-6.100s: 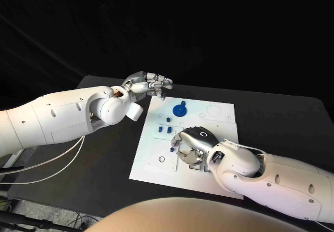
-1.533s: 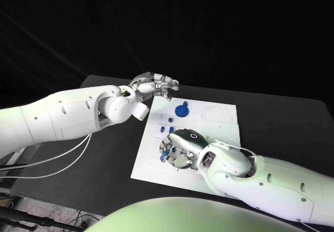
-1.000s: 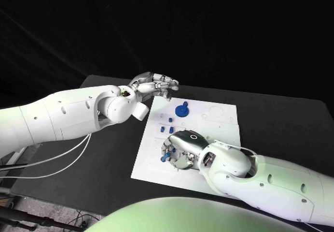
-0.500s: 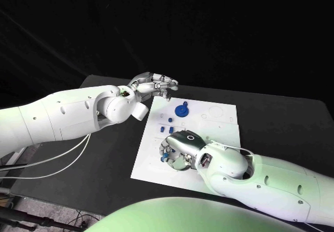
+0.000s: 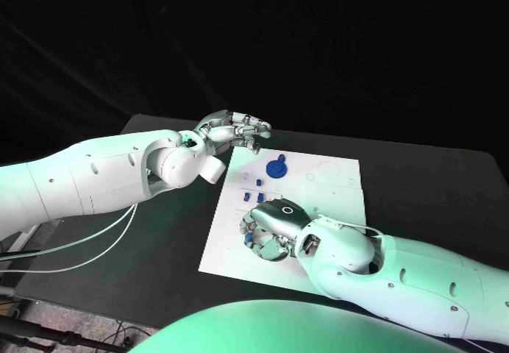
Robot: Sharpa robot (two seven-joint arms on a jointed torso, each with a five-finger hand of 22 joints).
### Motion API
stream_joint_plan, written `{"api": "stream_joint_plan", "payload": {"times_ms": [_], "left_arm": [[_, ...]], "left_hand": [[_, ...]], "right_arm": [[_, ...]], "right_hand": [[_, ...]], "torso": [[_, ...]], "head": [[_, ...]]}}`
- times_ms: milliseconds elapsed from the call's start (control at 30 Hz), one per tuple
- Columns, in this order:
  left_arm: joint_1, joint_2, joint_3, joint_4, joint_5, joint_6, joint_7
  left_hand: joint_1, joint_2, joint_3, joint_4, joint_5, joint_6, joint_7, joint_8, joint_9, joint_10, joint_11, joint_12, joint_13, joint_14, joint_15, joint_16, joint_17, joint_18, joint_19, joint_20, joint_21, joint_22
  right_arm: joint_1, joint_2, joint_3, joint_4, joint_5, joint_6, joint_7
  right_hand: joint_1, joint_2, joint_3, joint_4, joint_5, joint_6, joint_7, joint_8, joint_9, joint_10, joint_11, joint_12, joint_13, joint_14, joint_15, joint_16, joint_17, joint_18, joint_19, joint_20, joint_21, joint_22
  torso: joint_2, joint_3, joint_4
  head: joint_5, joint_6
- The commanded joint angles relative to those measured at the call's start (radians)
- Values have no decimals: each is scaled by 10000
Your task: Assemble the parts on the task board
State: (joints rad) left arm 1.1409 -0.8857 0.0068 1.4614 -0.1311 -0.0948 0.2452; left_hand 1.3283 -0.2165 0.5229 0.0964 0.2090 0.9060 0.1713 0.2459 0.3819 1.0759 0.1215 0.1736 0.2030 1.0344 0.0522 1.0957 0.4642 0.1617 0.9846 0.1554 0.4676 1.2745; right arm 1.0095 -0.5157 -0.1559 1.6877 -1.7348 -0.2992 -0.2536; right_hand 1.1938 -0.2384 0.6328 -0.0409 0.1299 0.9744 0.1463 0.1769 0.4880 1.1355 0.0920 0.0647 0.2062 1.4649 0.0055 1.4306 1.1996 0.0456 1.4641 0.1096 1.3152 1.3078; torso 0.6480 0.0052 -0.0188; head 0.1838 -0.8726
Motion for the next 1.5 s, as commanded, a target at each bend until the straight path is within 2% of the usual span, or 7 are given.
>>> {"api": "stream_joint_plan", "payload": {"times_ms": [33, 467, 567, 733, 867, 1000, 1500], "left_arm": [[7, 3, 6, 28, 40, 197, 11], [5, -29, 3, 13, 40, 192, 13], [5, -59, -14, 14, 40, 180, 14], [5, -110, -44, 28, 40, 138, 22], [5, -143, -67, 76, 40, 88, 44], [4, -165, -80, 113, 16, 53, 69], [-3, -190, -122, 129, 0, 64, 92]], "left_hand": [[-40, 18, -14, -23, -44, -70, 10, 40, 15, -77, -9, 29, -9, -67, 1, -30, -12, 175, 58, 30, -53, -8], [-34, 24, -7, -29, -57, -72, 7, 43, 17, -81, -10, 32, -11, -69, 1, -30, -14, 175, 61, 30, -60, -8], [-38, 19, -9, -31, -72, -77, 9, 44, 18, -92, -7, 31, -13, -71, 3, -30, -15, 175, 63, 31, -67, -8], [-38, 19, -9, -31, -72, -77, 9, 44, 18, -92, -7, 31, -13, -71, 3, -30, -15, 175, 63, 31, -67, -8], [-54, 2, -20, -29, -93, -83, 13, 46, 20, -99, -5, 35, -15, -73, 5, -30, -17, 174, 65, 32, -77, -9], [-53, 2, -19, -32, -96, -84, 12, 47, 20, -101, -6, 36, -15, -73, 5, -29, -17, 174, 67, 32, -80, -9], [-71, -9, -29, -28, -115, -92, 16, 49, 22, -105, -4, 44, -17, -72, 7, -26, -18, 173, 71, 33, -92, -9]], "right_arm": [[-11, -39, -4, 31, -191, -103, -109], [287, -1631, 81, 1195, 1333, -1710, 597], [664, -2531, 113, 1548, 2916, -1751, 640], [1132, -3953, 125, 1828, 4789, -1385, 224], [1281, -5205, 85, 2122, 5083, -1071, -318], [1138, -5939, 33, 2479, 4440, -1119, -845], [61, -5867, -36, 2716, 3088, -1713, -2169]], "right_hand": [[34, -184, -403, -6, 47, -331, 11, -204, -132, -623, 100, 15, -89, 155, 142, -231, -415, 192, -247, 112, -596, 1745], [1247, 500, -3857, 860, 220, -931, -53, -562, -741, -1615, 234, 903, -353, -153, 272, -527, -1190, 479, -783, 267, -2225, 1278], [1164, 583, -3763, 1065, 203, -512, 263, -346, -774, -722, 133, 1424, -207, 49, 168, -376, -873, 359, -473, 162, -1632, 1459], [465, 367, -4037, 1684, 275, -176, -101, 27, -626, 966, -313, 2446, 471, 285, -185, -82, -230, 188, -56, -125, -673, 1767], [631, 317, -5100, 2665, 232, -278, -370, 1047, 600, 578, -761, 6645, 4479, 593, -510, 559, 1226, -35, 325, -433, 430, 2065], [900, 414, -5839, 3296, 190, -500, -463, 1423, 1205, 1196, -675, 10447, 8369, 834, -475, 1056, 2593, -141, 511, -439, 1059, 2218], [404, 601, -6400, 3345, 104, -472, -485, 1473, 1262, 1989, -690, 11949, 9980, 956, -474, 1260, 3217, -279, 752, -429, 1743, 2399]], "torso": [[-5, 2, 3], [-43, -14, -18], [-67, -14, -49], [-148, -60, -117], [-176, -75, -165], [-216, -79, -269], [-257, -76, -321]], "head": [[-23, 0], [-302, 0], [-558, 0], [-894, 0], [-1148, 0], [-1273, 0], [-1317, 0]]}}
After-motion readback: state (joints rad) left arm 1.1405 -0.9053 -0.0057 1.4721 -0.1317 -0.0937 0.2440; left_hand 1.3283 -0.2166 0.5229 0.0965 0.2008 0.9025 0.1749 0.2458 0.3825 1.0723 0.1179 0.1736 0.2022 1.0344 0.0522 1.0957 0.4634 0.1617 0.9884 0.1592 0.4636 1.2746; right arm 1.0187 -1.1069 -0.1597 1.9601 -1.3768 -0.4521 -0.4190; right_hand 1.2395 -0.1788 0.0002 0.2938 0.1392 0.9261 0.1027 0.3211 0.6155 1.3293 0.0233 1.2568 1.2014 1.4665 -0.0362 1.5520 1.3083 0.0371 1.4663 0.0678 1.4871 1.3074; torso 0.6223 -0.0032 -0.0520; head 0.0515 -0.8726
